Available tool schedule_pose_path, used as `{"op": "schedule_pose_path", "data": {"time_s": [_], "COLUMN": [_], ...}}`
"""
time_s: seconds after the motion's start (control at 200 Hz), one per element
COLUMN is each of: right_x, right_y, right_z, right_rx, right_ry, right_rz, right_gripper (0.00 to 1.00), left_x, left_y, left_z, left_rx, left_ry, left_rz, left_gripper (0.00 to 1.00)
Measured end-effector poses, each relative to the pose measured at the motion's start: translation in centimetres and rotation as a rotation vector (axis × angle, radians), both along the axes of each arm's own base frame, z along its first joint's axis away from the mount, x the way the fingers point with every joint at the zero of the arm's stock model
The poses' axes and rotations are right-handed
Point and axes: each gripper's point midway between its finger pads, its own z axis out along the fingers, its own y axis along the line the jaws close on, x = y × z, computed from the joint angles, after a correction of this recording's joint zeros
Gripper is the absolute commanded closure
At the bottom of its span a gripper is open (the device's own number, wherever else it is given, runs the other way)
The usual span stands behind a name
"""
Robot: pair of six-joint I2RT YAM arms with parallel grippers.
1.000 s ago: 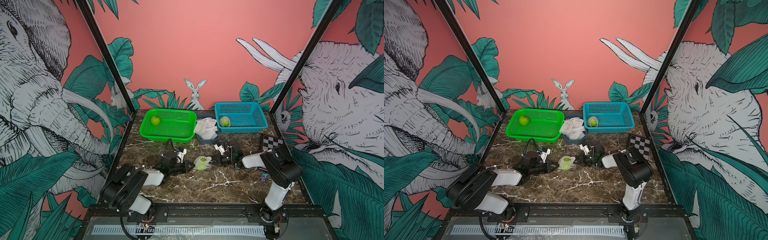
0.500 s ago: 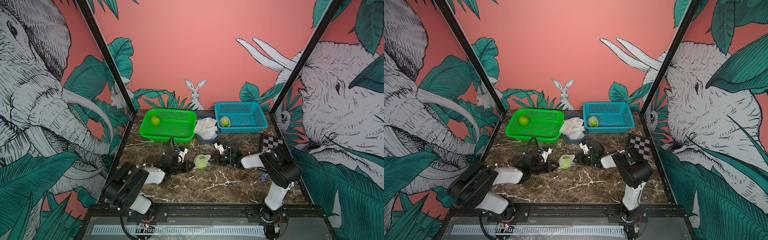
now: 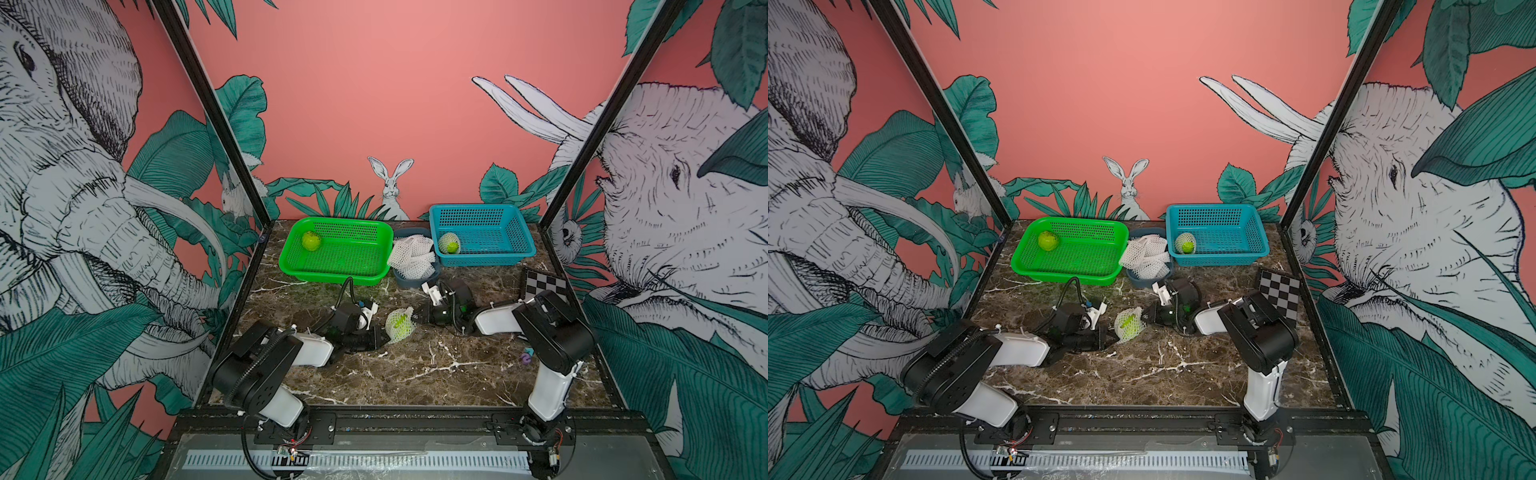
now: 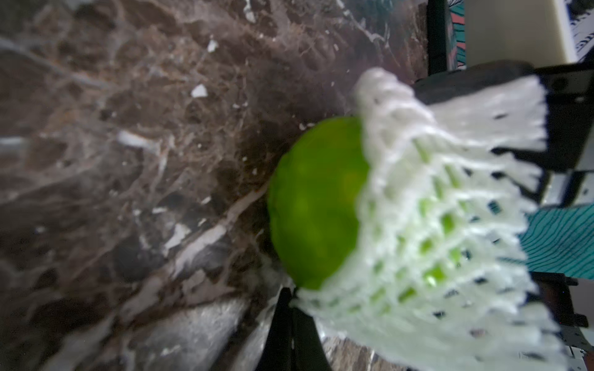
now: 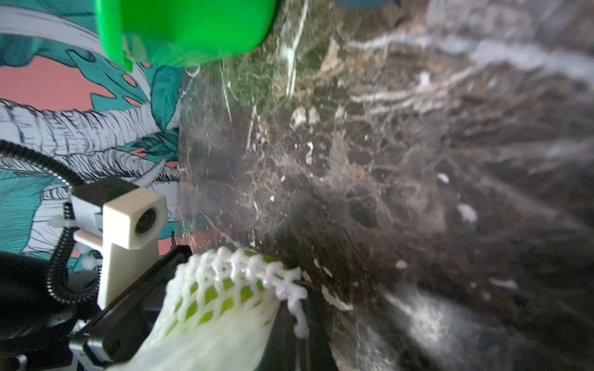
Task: Sleeve custard apples in foam nets
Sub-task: Put on the foam net on the custard apple.
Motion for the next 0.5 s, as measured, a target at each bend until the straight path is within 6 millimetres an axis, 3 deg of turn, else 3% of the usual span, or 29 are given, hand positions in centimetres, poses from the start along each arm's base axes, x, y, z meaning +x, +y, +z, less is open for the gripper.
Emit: {"op": "schedule_pose_path", "data": {"time_s": [0.175, 0.5], "right_x": [-1.2, -0.6], "right_y": [-0.2, 0.3], "right_z": [-1.0, -0.1], "right_rx": [-0.041, 0.003], "right_ry": [0.031, 0.023], "right_rz": [0.031, 0.011], "right_gripper": [0.92, 0.86], "left_x": [0.1, 0.7], "left_y": [0.2, 0.7], "left_z": [-0.2, 0.1], "left_rx": [0.012, 0.03], "left_ry": [-0.001, -0.014], "left_rz": [0.011, 0.042], "left_gripper": [1.0, 1.0]}}
